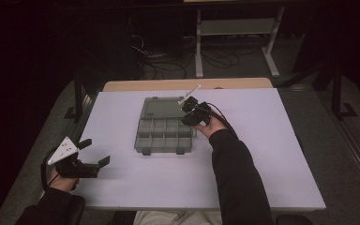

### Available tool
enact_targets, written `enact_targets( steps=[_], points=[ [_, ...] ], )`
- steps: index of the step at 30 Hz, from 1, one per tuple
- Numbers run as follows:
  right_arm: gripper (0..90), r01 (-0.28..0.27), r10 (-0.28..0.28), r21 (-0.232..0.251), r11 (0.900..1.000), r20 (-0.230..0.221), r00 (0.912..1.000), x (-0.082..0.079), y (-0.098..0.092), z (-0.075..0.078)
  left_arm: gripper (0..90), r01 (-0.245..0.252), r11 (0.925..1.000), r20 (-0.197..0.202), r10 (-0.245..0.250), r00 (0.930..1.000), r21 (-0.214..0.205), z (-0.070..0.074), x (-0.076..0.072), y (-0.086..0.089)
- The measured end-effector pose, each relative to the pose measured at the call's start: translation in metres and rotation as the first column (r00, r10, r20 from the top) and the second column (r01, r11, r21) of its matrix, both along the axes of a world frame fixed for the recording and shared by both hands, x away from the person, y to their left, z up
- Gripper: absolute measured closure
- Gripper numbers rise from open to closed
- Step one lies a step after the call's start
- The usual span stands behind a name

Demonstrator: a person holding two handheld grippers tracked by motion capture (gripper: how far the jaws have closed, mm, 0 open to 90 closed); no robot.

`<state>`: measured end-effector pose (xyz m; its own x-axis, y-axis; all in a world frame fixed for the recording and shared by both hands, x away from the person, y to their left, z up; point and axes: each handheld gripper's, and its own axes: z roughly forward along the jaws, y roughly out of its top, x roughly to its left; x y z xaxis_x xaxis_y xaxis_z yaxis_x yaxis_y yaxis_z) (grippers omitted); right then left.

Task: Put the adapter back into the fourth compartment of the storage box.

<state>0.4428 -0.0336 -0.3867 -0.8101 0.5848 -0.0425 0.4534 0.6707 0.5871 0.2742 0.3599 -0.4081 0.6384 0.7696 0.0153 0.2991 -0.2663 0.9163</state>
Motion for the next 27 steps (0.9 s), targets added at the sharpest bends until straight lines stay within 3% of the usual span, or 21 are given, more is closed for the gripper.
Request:
enact_targets(
  steps=[7,11,17,21,22,25,27],
  points=[
    [74.8,-0.004,0.004,0.014,0.9999,-0.008,1.0,0.005,0.004,-0.008,0.0,0.001,1.0,0.0,-0.001,1.0,-0.002,0.0,0.0,0.0],
    [74.4,0.0,0.0,-0.001,1.0,-0.011,0.9999,0.006,0.006,-0.012,0.0,0.002,1.0,0.0,-0.002,1.0,-0.002,0.0,0.0,0.0],
    [64.5,-0.029,0.03,0.011,0.9995,-0.011,0.9995,0.004,0.006,-0.011,0.0,0.002,1.0,-0.001,-0.002,1.0,-0.002,0.0,0.0,0.0],
    [51.1,-0.015,0.015,0.026,0.9996,0.008,0.9999,0.001,0.004,-0.005,0.0,0.002,1.0,0.0,-0.002,1.0,-0.002,0.0,0.0,0.0],
    [40.2,0.012,-0.012,0.04,0.9991,-0.002,0.9999,0.001,0.003,-0.003,0.0,0.002,1.0,0.0,-0.002,1.0,-0.002,0.0,0.0,0.0],
    [32.5,0.03,-0.029,0.049,0.9984,-0.001,0.9996,-0.001,0.003,-0.001,0.0,0.005,1.0,-0.003,-0.005,1.0,-0.007,0.0,0.0,0.0],
    [19.6,0.062,-0.062,0.054,0.9966,-0.002,0.998,-0.001,0.002,0.001,0.0,0.003,1.0,-0.003,-0.003,1.0,-0.009,0.0,0.0,0.0]
  ],
)
